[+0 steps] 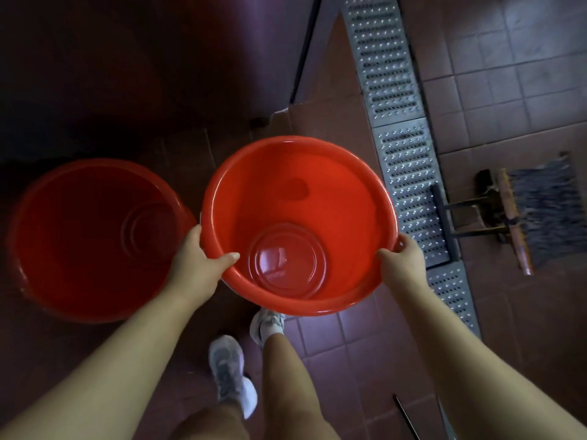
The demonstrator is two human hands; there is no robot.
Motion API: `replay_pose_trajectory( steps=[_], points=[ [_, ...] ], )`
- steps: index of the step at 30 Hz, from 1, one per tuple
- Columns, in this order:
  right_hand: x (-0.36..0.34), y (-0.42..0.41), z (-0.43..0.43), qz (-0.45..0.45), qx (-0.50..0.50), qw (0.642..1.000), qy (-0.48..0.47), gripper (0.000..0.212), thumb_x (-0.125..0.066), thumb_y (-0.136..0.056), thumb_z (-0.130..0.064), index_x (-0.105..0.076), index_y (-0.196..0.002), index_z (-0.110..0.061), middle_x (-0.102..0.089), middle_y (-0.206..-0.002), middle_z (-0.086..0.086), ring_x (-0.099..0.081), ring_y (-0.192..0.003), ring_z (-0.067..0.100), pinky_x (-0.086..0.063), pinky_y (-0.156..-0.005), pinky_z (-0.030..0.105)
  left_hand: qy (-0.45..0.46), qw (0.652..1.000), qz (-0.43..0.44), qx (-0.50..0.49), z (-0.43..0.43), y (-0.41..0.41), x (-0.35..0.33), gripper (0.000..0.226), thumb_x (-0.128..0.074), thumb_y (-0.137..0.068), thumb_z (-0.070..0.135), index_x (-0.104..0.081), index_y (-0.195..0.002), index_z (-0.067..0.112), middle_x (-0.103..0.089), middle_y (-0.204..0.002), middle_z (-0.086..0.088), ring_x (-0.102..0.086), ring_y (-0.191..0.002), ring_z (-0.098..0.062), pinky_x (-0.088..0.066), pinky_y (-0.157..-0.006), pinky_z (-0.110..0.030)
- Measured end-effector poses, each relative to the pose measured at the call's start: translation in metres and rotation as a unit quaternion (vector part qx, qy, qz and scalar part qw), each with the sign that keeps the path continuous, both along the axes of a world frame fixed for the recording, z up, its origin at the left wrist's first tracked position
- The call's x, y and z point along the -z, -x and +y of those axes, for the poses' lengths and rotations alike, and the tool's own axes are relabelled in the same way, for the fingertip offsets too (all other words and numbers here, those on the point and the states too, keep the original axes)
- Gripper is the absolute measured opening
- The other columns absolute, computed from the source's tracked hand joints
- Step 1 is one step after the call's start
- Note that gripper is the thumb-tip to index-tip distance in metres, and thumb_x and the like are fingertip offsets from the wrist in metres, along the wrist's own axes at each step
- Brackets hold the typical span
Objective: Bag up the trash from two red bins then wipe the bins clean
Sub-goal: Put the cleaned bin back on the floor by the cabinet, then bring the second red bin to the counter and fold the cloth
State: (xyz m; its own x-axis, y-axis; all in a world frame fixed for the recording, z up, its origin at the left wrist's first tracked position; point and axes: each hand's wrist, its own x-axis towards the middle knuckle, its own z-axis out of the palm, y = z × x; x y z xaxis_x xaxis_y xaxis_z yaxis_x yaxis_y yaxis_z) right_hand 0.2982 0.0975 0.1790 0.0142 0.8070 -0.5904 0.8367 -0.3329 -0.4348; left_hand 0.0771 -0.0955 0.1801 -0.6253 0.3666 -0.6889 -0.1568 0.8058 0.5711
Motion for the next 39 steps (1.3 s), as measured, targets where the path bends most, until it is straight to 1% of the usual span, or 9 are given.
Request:
replay_pose_trajectory(
  steps=[6, 10, 13, 16, 21, 26, 33, 37, 39],
  points=[
    [-0.092, -0.024, -0.044, 0.101, -0.012, 0.99, -0.099, 0.036, -0.058, -0.078, 0.004, -0.055, -0.108, -0.016, -0.061, -0.088, -0.002, -0.057, -0.076, 0.012, -0.041, -0.067, 0.022, -0.058, 0.998, 0.038, -0.003, -0.047, -0.017, -0.074, 0.081, -0.078, -0.074, 0.02, -0.035, -0.143, 0.018, -0.049, -0.135, -0.001, -0.052, -0.118, -0.018, -0.042, -0.101, -0.039],
    [-0.163, -0.031, -0.072, 0.168, -0.01, 0.97, -0.175, 0.035, -0.057, -0.08, 0.008, -0.056, -0.107, -0.015, -0.06, -0.087, -0.004, -0.053, -0.072, 0.004, -0.039, -0.062, 0.003, -0.11, 0.991, 0.075, -0.002, -0.075, -0.021, -0.14, 0.081, -0.077, -0.075, 0.021, -0.035, -0.144, 0.016, -0.051, -0.134, -0.003, -0.052, -0.118, -0.017, -0.044, -0.097, -0.034],
    [-0.217, -0.032, -0.089, 0.208, -0.022, 0.956, -0.205, 0.023, -0.058, -0.078, -0.003, -0.058, -0.1, -0.011, -0.063, -0.089, 0.005, -0.055, -0.075, 0.012, -0.044, -0.067, 0.013, -0.155, 0.983, 0.099, -0.017, -0.091, -0.02, -0.197, 0.072, -0.077, -0.075, 0.019, -0.042, -0.139, 0.016, -0.059, -0.119, 0.003, -0.057, -0.109, -0.014, -0.045, -0.098, -0.037],
    [-0.27, -0.033, -0.1, 0.236, -0.019, 0.945, -0.226, 0.04, -0.054, -0.069, -0.019, -0.062, -0.106, -0.007, -0.066, -0.09, 0.007, -0.056, -0.075, 0.013, -0.046, -0.071, 0.027, -0.207, 0.97, 0.114, -0.053, -0.105, -0.018, -0.253, 0.062, -0.077, -0.073, 0.014, -0.051, -0.13, 0.016, -0.063, -0.112, 0.001, -0.062, -0.098, -0.011, -0.051, -0.089, -0.036],
    [-0.349, -0.026, -0.114, 0.298, -0.011, 0.923, -0.244, 0.024, -0.061, -0.075, -0.014, -0.065, -0.099, -0.008, -0.067, -0.083, 0.008, -0.053, -0.066, 0.012, -0.044, -0.062, 0.029, -0.272, 0.944, 0.163, -0.088, -0.123, -0.014, -0.341, 0.053, -0.075, -0.075, 0.017, -0.056, -0.123, 0.022, -0.063, -0.111, 0.005, -0.06, -0.1, -0.009, -0.046, -0.081, -0.024],
    [-0.409, -0.007, -0.118, 0.357, -0.008, 0.901, -0.246, 0.025, -0.06, -0.077, -0.014, -0.066, -0.101, -0.012, -0.07, -0.085, 0.011, -0.058, -0.065, 0.016, -0.048, -0.06, 0.033, -0.316, 0.92, 0.198, -0.124, -0.135, -0.002, -0.408, 0.051, -0.075, -0.071, 0.022, -0.058, -0.119, 0.025, -0.066, -0.11, 0.004, -0.063, -0.101, -0.015, -0.049, -0.091, -0.042],
    [-0.47, 0.039, -0.086, 0.434, -0.037, 0.865, -0.248, 0.026, -0.061, -0.08, -0.011, -0.063, -0.106, -0.008, -0.066, -0.08, 0.009, -0.055, -0.057, 0.014, -0.044, -0.054, 0.03, -0.348, 0.881, 0.251, -0.201, -0.122, 0.015, -0.479, 0.055, -0.072, -0.061, 0.033, -0.061, -0.115, 0.029, -0.065, -0.112, 0.004, -0.062, -0.103, -0.018, -0.049, -0.092, -0.047],
    [-0.503, 0.075, -0.05, 0.461, -0.071, 0.847, -0.255, 0.023, -0.061, -0.083, -0.009, -0.062, -0.106, -0.007, -0.068, -0.087, 0.014, -0.056, -0.062, 0.017, -0.046, -0.056, 0.03, -0.382, 0.844, 0.279, -0.253, -0.098, 0.032, -0.511, 0.057, -0.072, -0.065, 0.026, -0.057, -0.12, 0.024, -0.061, -0.114, 0.004, -0.059, -0.105, -0.018, -0.049, -0.091, -0.043],
    [-0.518, 0.093, -0.032, 0.47, -0.093, 0.838, -0.259, 0.03, -0.062, -0.077, -0.016, -0.061, -0.105, -0.009, -0.069, -0.091, 0.016, -0.058, -0.065, 0.02, -0.047, -0.06, 0.033, -0.391, 0.83, 0.29, -0.272, -0.084, 0.041, -0.522, 0.051, -0.071, -0.072, 0.019, -0.056, -0.12, 0.023, -0.06, -0.107, 0.007, -0.06, -0.098, -0.013, -0.049, -0.08, -0.031]
  ],
)
